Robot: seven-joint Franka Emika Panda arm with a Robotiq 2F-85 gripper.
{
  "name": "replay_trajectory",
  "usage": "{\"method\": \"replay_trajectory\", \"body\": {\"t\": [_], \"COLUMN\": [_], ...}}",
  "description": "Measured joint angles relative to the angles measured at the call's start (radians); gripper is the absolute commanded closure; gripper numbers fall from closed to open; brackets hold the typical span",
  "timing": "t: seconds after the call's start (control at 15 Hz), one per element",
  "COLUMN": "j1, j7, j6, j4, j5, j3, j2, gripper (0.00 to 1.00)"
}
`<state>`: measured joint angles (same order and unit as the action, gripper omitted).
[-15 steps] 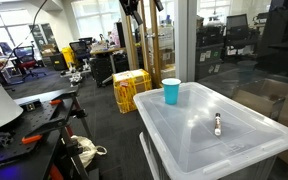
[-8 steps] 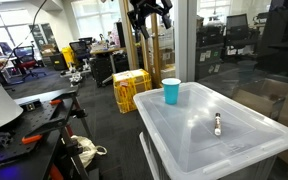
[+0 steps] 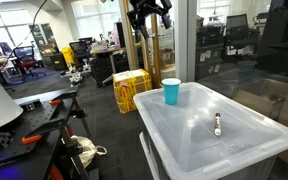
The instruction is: Put the brown marker inside the cup
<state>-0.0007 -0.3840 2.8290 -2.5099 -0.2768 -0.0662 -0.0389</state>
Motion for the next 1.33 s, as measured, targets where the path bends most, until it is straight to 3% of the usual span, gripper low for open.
{"method": "replay_trajectory", "body": {"t": [0.47, 0.8, 1.33], "j1": [-0.004, -0.027, -0.071], "j7": [0.062, 0.060, 0.050], "j6": [0.029, 0.138, 0.181], "j4": [-0.002, 0.013, 0.140], "j5": [-0.073, -0.091, -0.092], "j3": [0.004, -0.009, -0.013], "j2": [0.033, 0.122, 0.283], "gripper": [0.00, 0.00, 0.00]}}
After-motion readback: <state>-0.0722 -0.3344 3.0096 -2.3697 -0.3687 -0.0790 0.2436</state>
